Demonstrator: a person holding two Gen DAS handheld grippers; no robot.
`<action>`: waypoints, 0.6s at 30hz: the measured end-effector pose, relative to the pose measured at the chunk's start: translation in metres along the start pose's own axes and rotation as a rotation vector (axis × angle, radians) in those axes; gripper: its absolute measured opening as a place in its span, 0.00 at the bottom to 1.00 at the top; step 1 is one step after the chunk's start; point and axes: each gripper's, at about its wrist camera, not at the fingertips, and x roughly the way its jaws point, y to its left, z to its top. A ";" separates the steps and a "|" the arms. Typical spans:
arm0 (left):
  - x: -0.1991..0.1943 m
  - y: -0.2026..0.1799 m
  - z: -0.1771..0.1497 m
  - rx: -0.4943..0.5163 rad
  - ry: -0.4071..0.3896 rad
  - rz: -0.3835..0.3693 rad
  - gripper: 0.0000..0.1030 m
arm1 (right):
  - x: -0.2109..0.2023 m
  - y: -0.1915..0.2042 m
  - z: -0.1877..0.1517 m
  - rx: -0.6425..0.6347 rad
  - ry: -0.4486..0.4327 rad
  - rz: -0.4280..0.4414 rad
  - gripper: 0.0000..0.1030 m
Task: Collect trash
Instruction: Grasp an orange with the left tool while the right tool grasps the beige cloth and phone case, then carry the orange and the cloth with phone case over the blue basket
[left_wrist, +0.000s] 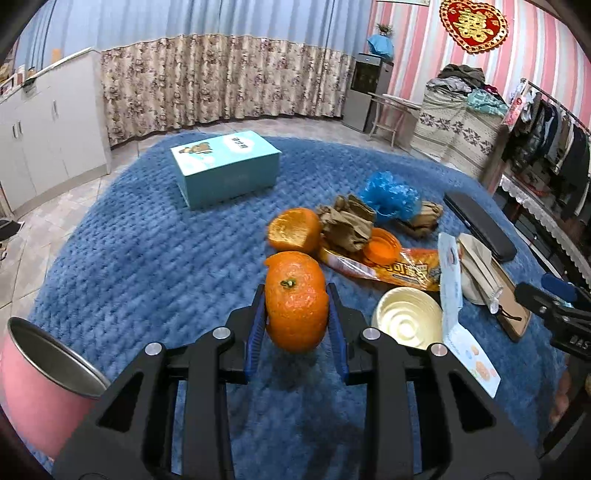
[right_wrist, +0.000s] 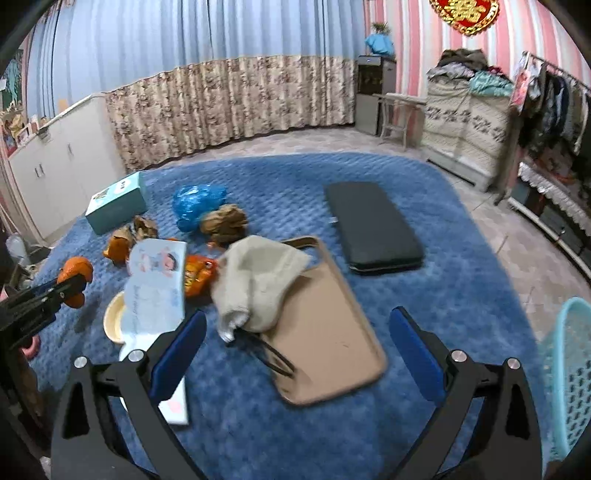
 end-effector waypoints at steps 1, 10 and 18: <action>0.000 0.003 0.001 -0.004 -0.002 0.000 0.29 | 0.005 0.003 0.001 -0.006 0.005 0.006 0.93; -0.007 0.000 0.009 0.006 -0.033 0.014 0.29 | 0.028 0.013 -0.005 -0.050 0.066 0.087 0.27; -0.028 -0.028 0.021 0.035 -0.080 -0.029 0.29 | -0.039 -0.042 -0.008 0.054 -0.074 0.025 0.26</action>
